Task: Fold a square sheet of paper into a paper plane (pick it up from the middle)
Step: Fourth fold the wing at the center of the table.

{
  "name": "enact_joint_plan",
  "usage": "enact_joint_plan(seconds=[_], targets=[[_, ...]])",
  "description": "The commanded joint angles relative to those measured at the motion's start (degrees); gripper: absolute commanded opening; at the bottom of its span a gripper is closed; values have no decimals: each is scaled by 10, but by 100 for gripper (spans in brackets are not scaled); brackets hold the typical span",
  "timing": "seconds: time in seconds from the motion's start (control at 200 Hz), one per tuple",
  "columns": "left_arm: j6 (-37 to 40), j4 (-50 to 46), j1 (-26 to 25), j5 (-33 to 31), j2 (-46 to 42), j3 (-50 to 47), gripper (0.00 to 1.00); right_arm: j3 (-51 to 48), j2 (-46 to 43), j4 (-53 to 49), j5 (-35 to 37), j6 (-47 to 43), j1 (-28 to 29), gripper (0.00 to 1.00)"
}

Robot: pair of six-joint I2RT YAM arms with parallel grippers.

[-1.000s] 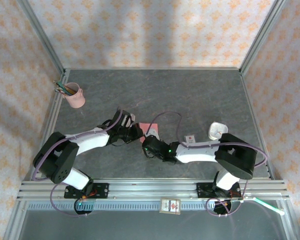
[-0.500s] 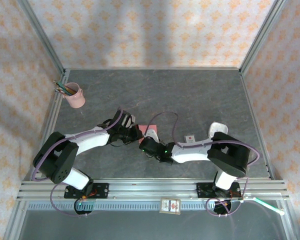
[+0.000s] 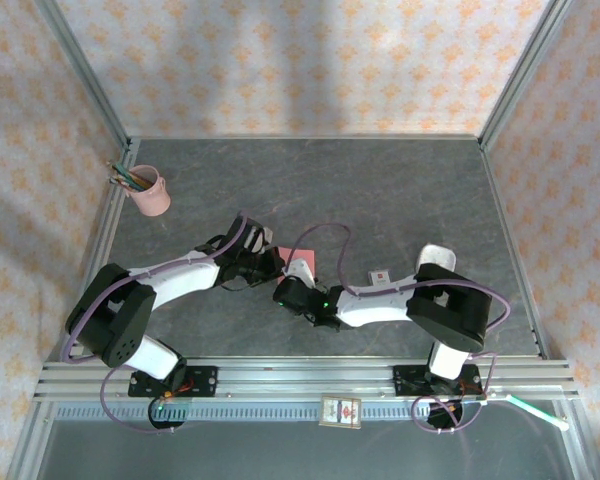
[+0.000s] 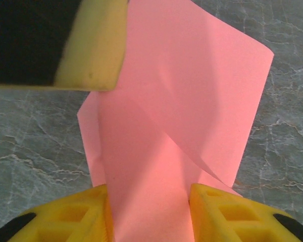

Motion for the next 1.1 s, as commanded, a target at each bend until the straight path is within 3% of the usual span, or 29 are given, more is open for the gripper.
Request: enact_joint_plan(seconds=[0.0, 0.39, 0.956, 1.096], targets=[[17, -28, -4, 1, -1, 15, 0, 10, 6, -21, 37, 11, 4, 39], [19, -23, -4, 1, 2, 10, 0, 7, 4, -18, 35, 15, 5, 30], [32, -30, -4, 1, 10, 13, 0, 0, 4, -24, 55, 13, 4, 27], [34, -30, -3, -1, 13, 15, 0, -3, 2, -21, 57, 11, 5, 21]])
